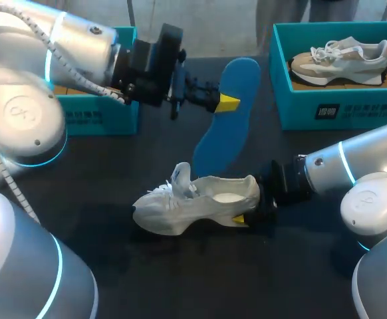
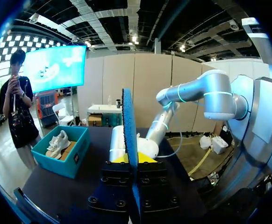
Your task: Take the shoe out of the shoebox, open the shoe tongue, remove and reinsert the insole, then place the shoe into the shoebox
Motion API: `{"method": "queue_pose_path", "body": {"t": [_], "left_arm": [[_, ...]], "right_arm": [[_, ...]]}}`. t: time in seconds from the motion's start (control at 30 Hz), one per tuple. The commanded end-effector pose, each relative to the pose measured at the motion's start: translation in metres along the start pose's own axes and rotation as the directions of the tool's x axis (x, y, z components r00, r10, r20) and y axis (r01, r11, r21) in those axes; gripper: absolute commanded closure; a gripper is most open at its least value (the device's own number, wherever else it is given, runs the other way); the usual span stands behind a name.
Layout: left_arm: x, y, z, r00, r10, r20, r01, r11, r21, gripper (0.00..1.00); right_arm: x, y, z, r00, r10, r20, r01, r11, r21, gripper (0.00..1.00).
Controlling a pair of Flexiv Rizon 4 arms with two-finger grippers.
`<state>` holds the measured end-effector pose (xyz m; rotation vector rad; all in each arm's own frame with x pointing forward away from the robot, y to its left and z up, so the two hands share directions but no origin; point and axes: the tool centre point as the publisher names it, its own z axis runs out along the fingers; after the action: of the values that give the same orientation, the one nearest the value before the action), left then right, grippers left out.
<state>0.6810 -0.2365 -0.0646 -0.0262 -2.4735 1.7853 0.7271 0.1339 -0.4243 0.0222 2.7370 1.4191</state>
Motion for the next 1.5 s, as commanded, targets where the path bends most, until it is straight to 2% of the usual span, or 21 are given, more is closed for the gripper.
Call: {"method": "queue_pose_path", "body": {"t": [0.03, 0.43, 0.57, 0.63, 0.7, 1.07, 1.23, 1.5], "left_arm": [[0.003, 0.004, -0.002, 1.0, 0.001, 0.005, -0.002, 1.0, 0.023, 1.0], [0.005, 0.002, -0.003, 1.0, -0.026, 0.0, 0.026, 0.999, 0.038, 1.0], [0.013, -0.012, -0.007, 0.994, -0.104, -0.024, 0.106, 0.992, 0.069, 1.0], [0.019, -0.022, -0.009, 0.985, -0.162, -0.056, 0.167, 0.979, 0.114, 1.0], [0.025, -0.03, -0.012, 0.971, -0.221, -0.089, 0.231, 0.964, 0.128, 1.0], [0.042, -0.061, -0.024, 0.866, -0.454, -0.211, 0.486, 0.863, 0.136, 1.0], [0.043, -0.074, -0.029, 0.828, -0.521, -0.208, 0.557, 0.805, 0.204, 1.0], [0.055, -0.101, -0.037, 0.814, -0.539, -0.216, 0.578, 0.785, 0.222, 1.0]], "right_arm": [[0.0, -0.001, 0.002, 1.0, 0.0, 0.002, 0.0, 1.0, 0.003, 1.0], [0.0, -0.001, 0.002, 1.0, 0.0, 0.002, 0.0, 1.0, 0.003, 1.0], [0.0, -0.001, 0.002, 1.0, 0.0, 0.002, 0.0, 1.0, 0.003, 1.0], [0.0, -0.001, 0.002, 1.0, 0.0, 0.002, 0.0, 1.0, 0.003, 1.0], [0.0, -0.001, 0.002, 1.0, 0.0, 0.002, 0.0, 1.0, 0.003, 1.0], [0.0, -0.001, 0.002, 1.0, 0.0, 0.002, 0.0, 1.0, 0.003, 1.0], [0.0, -0.001, 0.002, 1.0, 0.0, 0.002, 0.0, 1.0, 0.003, 1.0], [0.0, -0.001, 0.002, 1.0, 0.0, 0.002, 0.0, 1.0, 0.003, 1.0]]}}
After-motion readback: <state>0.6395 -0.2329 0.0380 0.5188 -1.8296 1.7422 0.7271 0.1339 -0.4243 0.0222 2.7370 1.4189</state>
